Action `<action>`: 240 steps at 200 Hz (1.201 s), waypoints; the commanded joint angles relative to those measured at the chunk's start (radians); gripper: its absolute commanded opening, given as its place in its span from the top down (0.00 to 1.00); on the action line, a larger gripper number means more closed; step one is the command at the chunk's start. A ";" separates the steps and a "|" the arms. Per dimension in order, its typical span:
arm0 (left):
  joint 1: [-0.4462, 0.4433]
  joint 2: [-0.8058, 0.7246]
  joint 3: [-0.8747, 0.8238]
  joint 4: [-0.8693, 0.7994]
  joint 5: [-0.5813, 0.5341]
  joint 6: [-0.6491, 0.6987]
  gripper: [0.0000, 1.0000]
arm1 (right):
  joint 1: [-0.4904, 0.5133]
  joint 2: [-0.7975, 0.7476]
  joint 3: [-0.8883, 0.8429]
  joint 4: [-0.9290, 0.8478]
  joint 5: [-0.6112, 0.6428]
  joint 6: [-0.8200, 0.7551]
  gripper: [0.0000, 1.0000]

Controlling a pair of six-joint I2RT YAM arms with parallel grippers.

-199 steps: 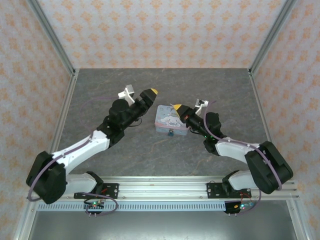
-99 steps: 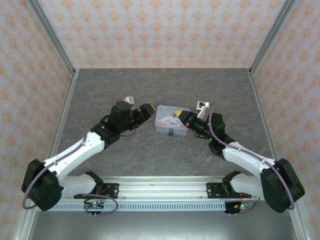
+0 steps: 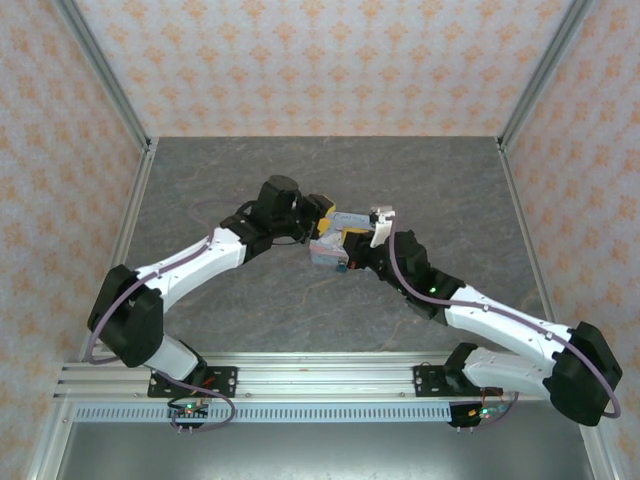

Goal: Unlock a padlock with a key

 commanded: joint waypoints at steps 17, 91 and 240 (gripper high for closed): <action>-0.027 0.006 0.020 0.050 0.009 -0.105 0.65 | 0.010 0.022 0.045 -0.007 0.101 -0.073 1.00; -0.048 0.011 0.031 0.039 -0.006 -0.112 0.72 | 0.010 0.055 0.057 0.013 0.096 -0.066 1.00; -0.072 0.013 0.021 0.036 -0.017 -0.114 0.95 | 0.011 0.081 0.066 0.025 0.088 -0.058 1.00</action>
